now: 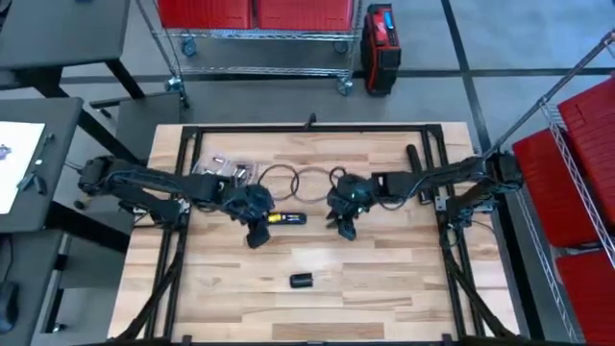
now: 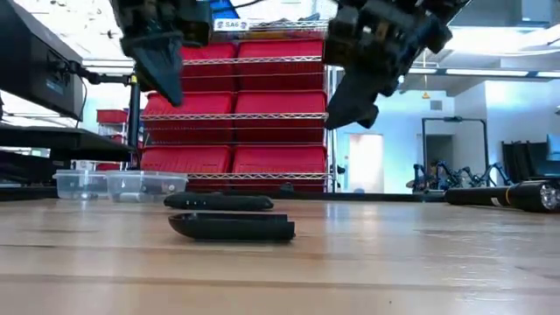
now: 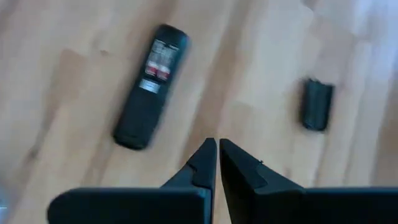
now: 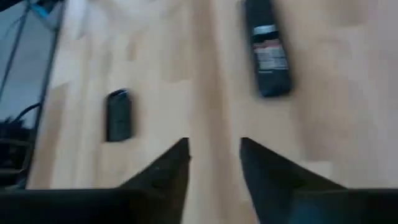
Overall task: Insert battery
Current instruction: Close the remote's battery compartment
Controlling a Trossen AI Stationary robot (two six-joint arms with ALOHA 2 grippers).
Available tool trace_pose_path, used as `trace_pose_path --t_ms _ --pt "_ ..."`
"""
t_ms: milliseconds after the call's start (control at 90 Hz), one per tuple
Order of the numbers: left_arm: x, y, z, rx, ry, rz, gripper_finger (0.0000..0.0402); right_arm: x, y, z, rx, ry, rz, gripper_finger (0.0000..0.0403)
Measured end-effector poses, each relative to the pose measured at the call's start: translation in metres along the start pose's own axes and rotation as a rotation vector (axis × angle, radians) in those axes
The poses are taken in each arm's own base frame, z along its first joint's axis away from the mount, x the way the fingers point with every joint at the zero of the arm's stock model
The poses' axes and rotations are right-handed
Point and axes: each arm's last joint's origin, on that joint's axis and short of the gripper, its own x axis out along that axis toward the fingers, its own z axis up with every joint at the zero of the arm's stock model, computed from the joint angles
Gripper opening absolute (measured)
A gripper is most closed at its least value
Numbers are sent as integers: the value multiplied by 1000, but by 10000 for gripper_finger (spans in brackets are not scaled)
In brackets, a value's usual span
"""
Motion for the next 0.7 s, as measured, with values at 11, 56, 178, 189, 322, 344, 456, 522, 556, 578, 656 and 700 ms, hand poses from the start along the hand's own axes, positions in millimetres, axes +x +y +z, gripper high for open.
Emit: trace_pose_path --t_ms 11,56,178,189,322,344,456,522,556,578,656,700 --pt "0 -2 -1 6 3 -4 0 3 3 -1 -9 1 6 179" --pt "-1 -8 -5 27 12 -19 0 14 16 -2 -51 -28 46 199" --pt "-2 -26 -17 84 52 -57 0 48 53 -10 -150 -130 115 227" --pt "-3 -27 -19 91 55 -61 0 52 57 -11 -158 -144 114 228" --pt "-6 -43 -32 151 93 -98 0 91 87 -20 -204 -177 -15 221" --pt "-6 -46 -34 159 97 -103 0 97 91 -21 -211 -170 -32 218" --pt "-9 -55 -41 195 109 -129 0 123 109 -21 -236 -98 -87 201" --pt "-10 -59 -45 212 116 -140 0 137 116 -24 -233 -32 -114 188" --pt "-10 -61 -46 220 118 -146 0 143 119 -24 -229 -9 -132 181" --pt "-11 -62 -47 224 120 -148 0 146 120 -25 -225 14 -147 177" --pt "-11 -64 -49 234 121 -156 0 158 121 -26 -204 76 -190 159" --pt "-12 -65 -50 238 123 -156 0 161 120 -23 -188 88 -209 149"
